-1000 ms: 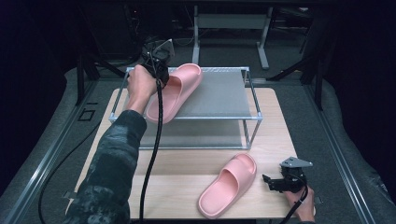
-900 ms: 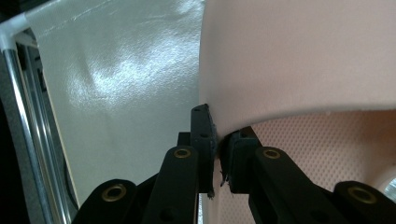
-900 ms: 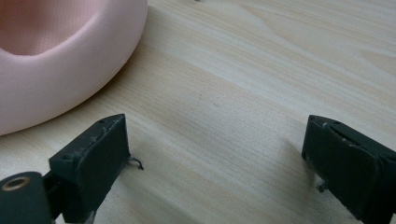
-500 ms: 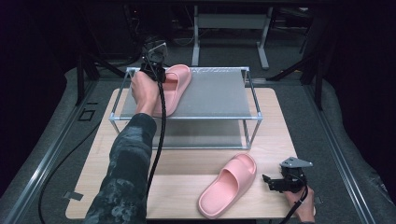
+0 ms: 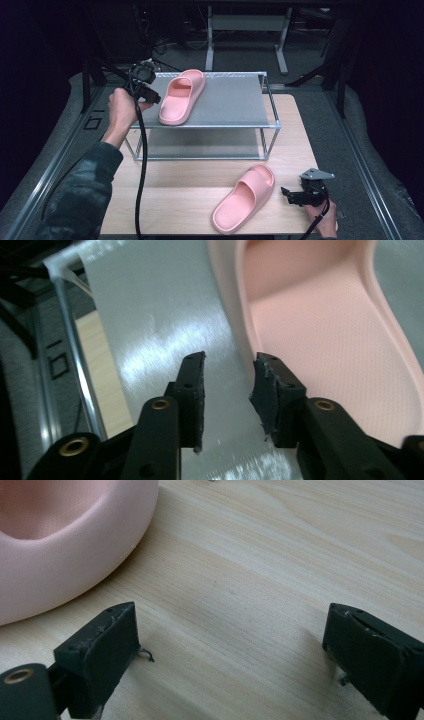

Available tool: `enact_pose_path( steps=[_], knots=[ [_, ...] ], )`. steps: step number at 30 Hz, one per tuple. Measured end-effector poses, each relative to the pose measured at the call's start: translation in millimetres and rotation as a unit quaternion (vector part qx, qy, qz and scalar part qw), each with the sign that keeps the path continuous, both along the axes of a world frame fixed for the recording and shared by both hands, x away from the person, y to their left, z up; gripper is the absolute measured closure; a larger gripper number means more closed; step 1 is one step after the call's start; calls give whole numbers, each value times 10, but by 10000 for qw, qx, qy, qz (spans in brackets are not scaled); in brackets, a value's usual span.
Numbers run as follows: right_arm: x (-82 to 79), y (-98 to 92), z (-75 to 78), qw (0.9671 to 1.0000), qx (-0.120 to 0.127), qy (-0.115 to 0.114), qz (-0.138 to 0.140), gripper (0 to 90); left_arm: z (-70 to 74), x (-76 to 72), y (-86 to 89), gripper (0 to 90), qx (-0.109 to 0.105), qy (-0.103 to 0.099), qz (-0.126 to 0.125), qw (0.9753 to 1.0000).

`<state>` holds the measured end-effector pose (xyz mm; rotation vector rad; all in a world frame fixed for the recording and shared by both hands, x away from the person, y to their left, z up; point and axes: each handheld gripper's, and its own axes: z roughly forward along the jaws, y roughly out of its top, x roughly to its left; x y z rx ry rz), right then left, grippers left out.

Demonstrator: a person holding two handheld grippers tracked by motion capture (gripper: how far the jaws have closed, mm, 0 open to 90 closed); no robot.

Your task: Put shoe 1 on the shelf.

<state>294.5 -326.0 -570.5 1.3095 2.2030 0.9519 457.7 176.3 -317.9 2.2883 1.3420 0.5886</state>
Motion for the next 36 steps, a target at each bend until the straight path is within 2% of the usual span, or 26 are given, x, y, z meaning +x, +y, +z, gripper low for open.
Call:
enact_pose_path(
  steps=[2,6,8,10,12,14,22,24,28,32,36],
  knots=[
    [1,-1,-1,10000,19,1,18,74,-33,-77,34,715,-44,50,-121,9999],
    [-3,3,4,10000,-53,3,-50,74,-95,-170,51,745,42,123,-253,9996],
    [1,0,-1,10000,35,4,20,74,-137,-207,42,749,-70,167,-339,9993],
    [-1,2,1,10000,7,8,-9,74,-173,-226,11,753,-131,208,-419,9988],
    [-2,0,2,10000,-5,6,-11,74,-184,-244,-21,765,-97,162,-447,9988],
    [-1,0,1,10000,4,7,-4,74,-184,-251,-39,764,-239,176,-507,9983],
    [-1,2,2,10000,10,13,-15,74,-196,-259,-192,735,-350,179,-698,9968],
    [-1,1,2,10000,6,10,-12,74,-199,-252,-207,733,-480,229,-745,9958],
    [0,0,2,10000,9,10,-7,74,-193,-244,-211,715,-454,211,-759,9959],
    [-2,1,2,10000,-4,7,-20,76,-183,-283,-165,670,-551,247,-781,9951],
    [-2,1,2,10000,1,8,-17,76,-145,-383,-98,549,-568,205,-796,9950]
  ],
)
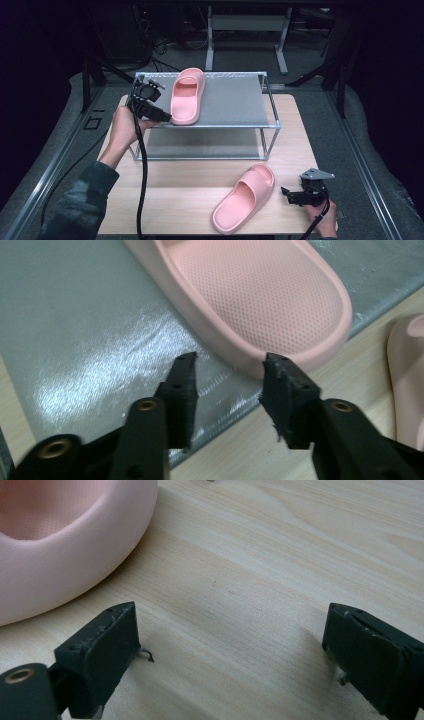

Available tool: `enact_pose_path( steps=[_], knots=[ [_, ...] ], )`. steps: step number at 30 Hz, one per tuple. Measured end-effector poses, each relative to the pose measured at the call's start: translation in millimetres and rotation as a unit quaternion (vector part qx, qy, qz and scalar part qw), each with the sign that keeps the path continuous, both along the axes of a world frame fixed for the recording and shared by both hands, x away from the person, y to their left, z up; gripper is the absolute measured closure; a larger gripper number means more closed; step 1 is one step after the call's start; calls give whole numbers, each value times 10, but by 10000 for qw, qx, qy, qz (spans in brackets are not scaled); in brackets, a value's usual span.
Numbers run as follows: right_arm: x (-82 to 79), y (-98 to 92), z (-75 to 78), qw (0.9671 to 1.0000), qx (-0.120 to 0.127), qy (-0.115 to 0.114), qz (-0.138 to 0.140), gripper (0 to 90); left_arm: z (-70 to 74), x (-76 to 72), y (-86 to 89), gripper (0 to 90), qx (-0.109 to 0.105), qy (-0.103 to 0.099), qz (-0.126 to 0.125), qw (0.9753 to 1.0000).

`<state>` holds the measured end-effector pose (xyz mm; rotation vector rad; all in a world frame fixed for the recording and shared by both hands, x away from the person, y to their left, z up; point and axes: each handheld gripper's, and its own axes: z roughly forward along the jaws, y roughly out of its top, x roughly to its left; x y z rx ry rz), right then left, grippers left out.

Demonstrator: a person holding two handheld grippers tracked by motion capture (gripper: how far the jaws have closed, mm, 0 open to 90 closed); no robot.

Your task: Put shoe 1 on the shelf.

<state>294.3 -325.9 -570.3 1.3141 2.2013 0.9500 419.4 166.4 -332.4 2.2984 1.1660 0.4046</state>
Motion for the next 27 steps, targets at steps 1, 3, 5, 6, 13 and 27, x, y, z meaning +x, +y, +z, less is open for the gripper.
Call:
enact_pose_path(
  steps=[1,3,5,6,13,27],
  knots=[
    [0,0,0,10000,-1,0,-1,76,13,-45,17,523,45,-42,-19,10000],
    [0,0,0,10000,-1,0,-2,76,24,-121,47,466,44,-62,-71,9999],
    [0,0,0,10000,-1,-1,-2,76,21,-195,74,405,56,-101,-121,9999],
    [0,0,0,10000,0,0,-2,76,16,-228,87,387,38,-108,-151,9998],
    [0,0,0,10000,-1,-1,-2,76,-123,-548,209,245,86,-211,-316,9992],
    [-1,1,0,10000,1,-2,-8,77,-707,-855,552,124,-3,40,-120,9999]
  ],
)
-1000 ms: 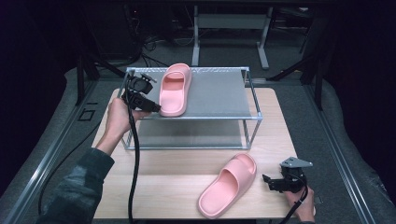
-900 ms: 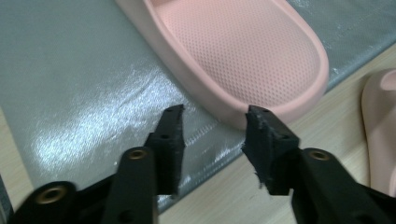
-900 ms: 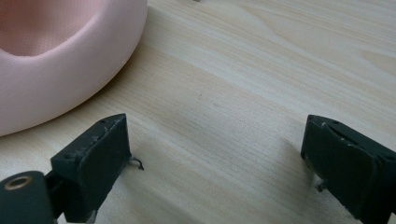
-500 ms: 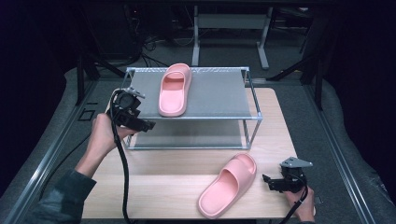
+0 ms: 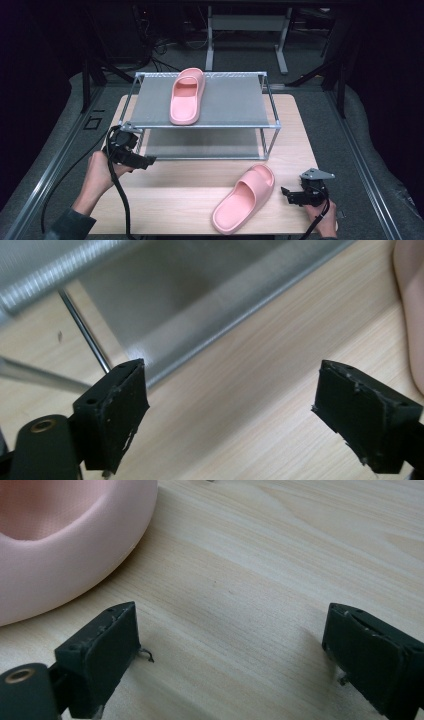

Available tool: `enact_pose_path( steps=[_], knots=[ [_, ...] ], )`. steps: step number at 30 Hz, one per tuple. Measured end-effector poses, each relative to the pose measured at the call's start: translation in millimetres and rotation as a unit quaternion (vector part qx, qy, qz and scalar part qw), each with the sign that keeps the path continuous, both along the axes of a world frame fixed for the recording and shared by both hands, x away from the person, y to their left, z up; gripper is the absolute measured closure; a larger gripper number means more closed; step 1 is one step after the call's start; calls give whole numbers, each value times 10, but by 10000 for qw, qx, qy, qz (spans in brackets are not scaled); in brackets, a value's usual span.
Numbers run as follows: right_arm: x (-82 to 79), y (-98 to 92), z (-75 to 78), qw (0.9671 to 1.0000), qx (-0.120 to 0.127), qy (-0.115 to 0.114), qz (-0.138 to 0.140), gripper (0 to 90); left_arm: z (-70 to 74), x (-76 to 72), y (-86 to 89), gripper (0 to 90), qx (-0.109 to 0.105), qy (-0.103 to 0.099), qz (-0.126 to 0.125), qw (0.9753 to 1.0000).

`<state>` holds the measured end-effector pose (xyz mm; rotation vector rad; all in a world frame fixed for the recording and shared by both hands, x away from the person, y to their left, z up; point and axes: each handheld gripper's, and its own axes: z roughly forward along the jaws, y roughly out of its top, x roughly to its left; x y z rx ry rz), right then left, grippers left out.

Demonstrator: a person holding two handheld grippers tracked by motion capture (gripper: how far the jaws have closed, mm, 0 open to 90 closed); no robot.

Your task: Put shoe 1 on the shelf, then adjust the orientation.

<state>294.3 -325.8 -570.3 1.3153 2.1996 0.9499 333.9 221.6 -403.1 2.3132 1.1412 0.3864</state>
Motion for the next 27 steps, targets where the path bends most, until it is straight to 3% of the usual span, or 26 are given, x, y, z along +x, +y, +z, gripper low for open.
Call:
enact_pose_path(
  steps=[7,15,22,27],
  knots=[
    [0,0,0,10000,0,0,-2,77,-455,-67,147,3,-52,312,170,9994],
    [0,0,0,10000,0,0,-1,77,-994,-167,261,0,-241,541,399,9974],
    [-1,1,0,10000,-1,-1,-6,77,-1357,-224,357,0,-316,356,729,9962],
    [-1,1,0,10000,-2,0,-7,77,-1508,-242,368,0,-344,218,891,9952]
  ],
)
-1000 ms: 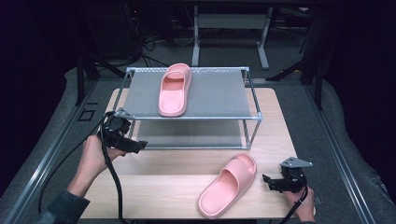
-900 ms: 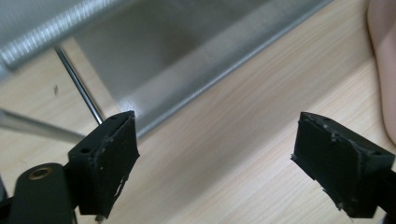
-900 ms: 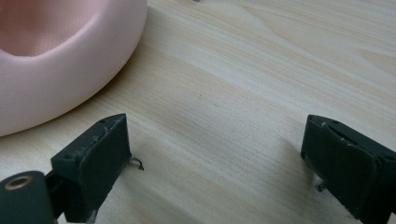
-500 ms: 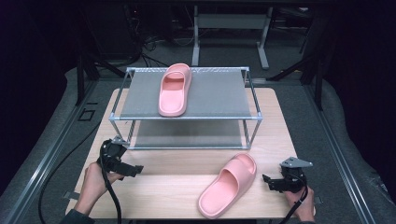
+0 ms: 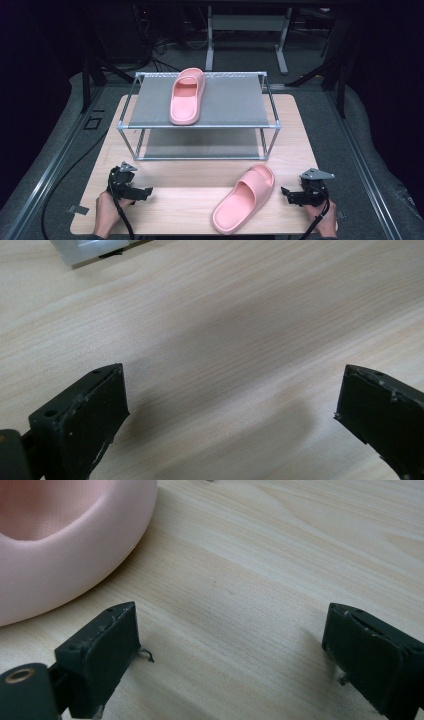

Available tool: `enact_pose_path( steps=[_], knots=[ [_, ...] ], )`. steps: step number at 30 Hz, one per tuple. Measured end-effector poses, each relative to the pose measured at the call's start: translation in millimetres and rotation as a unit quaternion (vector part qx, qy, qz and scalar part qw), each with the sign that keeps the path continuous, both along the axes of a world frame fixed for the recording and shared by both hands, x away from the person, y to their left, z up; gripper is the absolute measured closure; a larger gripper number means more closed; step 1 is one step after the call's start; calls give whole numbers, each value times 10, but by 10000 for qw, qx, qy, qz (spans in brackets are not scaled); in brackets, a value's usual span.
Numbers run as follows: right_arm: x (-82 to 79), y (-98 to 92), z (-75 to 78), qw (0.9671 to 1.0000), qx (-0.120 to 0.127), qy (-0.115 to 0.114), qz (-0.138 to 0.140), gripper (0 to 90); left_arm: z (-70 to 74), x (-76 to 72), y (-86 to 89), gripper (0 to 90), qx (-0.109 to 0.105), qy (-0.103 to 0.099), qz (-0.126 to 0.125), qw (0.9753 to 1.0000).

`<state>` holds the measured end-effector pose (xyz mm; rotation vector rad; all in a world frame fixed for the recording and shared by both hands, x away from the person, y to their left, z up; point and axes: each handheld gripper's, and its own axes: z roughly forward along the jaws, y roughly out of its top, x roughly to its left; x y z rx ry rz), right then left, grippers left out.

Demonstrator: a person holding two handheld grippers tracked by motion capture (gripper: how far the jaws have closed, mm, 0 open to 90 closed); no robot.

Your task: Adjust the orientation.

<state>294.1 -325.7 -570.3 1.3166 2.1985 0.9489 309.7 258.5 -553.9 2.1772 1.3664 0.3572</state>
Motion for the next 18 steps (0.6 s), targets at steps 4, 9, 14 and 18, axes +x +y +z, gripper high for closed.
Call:
enact_pose_path(
  steps=[4,9,14,18],
  knots=[
    [-1,0,0,10000,-3,2,-3,77,-78,-25,-7,0,106,-200,32,9997],
    [-3,0,1,10000,-4,4,-15,77,-141,-57,-20,0,13,-582,180,9981],
    [-9,8,4,9999,-8,24,-125,76,-199,-105,-24,0,-137,-919,313,9952],
    [-38,27,25,9995,-14,147,-287,69,-199,-104,-26,0,-133,-921,326,9951]
  ],
)
